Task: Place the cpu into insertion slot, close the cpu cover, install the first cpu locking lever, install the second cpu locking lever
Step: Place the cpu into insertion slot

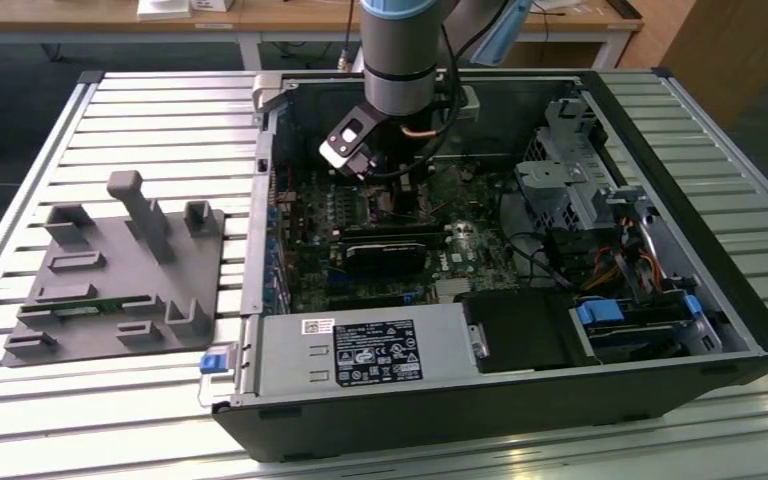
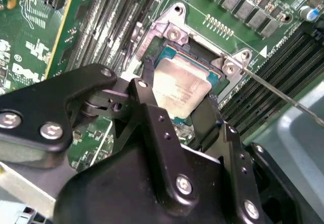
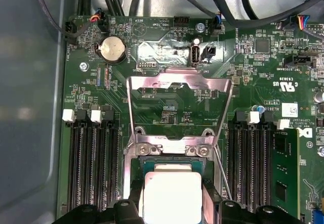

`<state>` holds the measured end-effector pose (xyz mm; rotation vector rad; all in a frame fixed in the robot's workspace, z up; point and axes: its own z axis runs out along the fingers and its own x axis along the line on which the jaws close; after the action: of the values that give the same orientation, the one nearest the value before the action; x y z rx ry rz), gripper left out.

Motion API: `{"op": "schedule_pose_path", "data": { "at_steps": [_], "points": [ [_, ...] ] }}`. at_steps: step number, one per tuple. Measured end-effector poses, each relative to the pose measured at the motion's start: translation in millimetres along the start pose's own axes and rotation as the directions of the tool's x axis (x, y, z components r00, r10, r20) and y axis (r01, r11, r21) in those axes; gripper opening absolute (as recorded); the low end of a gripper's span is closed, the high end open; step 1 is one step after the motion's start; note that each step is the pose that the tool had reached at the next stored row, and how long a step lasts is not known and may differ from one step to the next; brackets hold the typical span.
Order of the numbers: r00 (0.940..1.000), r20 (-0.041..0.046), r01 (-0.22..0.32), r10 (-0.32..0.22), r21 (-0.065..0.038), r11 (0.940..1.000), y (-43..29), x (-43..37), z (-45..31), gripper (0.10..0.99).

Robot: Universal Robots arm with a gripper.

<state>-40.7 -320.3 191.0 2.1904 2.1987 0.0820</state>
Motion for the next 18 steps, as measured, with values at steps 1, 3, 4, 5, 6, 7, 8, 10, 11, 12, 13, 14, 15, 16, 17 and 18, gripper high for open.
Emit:
{"op": "schedule_pose_path", "data": {
  "at_steps": [1, 3, 4, 5, 6, 7, 8, 10, 11, 12, 13, 14, 15, 16, 17, 18],
  "points": [
    [1.0, 0.0001, 0.0, 0.0, 0.0, 1.0, 0.0, 0.0, 0.0, 0.541],
    [1.0, 0.0001, 0.0, 0.0, 0.0, 1.0, 0.0, 0.0, 0.0, 0.541],
    [1.0, 0.0, 0.0, 0.0, 0.0, 1.0, 0.0, 0.0, 0.1, 0.541],
    [1.0, -0.0002, 0.0, 0.0, 0.0, 1.0, 0.1, 0.1, 0.2, 0.541],
    [1.0, -0.0012, 0.0, 0.0, -0.001, 1.0, 0.2, 0.2, 0.6, 0.553],
    [1.0, -0.0017, 0.0, 0.0, -0.001, 1.0, 0.2, 0.3, 0.8, 0.553],
    [1.0, -0.0011, 0.0, 0.0, -0.001, 1.0, 0.2, 0.2, 0.7, 0.553],
    [1.0, -0.0001, 0.0, 0.0, 0.0, 1.0, 0.0, 0.0, 0.0, 0.612],
    [1.0, -0.0002, 0.0, 0.0, 0.0, 1.0, 0.1, 0.0, -0.7, 0.612],
    [1.0, -0.0003, 0.0, 0.0, 0.0, 1.0, 0.2, 0.0, -2.2, 0.612],
    [1.0, -0.0003, 0.0, 0.0, 0.0, 1.0, 0.3, 0.1, -4.2, 0.612],
    [1.0, -0.0002, 0.0, 0.0, 0.0, 1.0, 0.4, 0.1, -6.1, 0.612],
    [1.0, -0.0004, 0.0, 0.0, 0.0, 1.0, 0.5, 0.1, -7.9, 0.612],
    [1.0, -0.0004, 0.0, 0.0, 0.0, 1.0, 0.7, 0.1, -9.8, 0.612],
    [1.0, -0.0003, 0.0, 0.0, 0.001, 1.0, 1.0, 0.1, -11.7, 0.612],
    [1.0, -0.0004, 0.0, 0.0, 0.003, 1.0, 1.3, 0.2, -13.4, 0.6]
  ]
}}
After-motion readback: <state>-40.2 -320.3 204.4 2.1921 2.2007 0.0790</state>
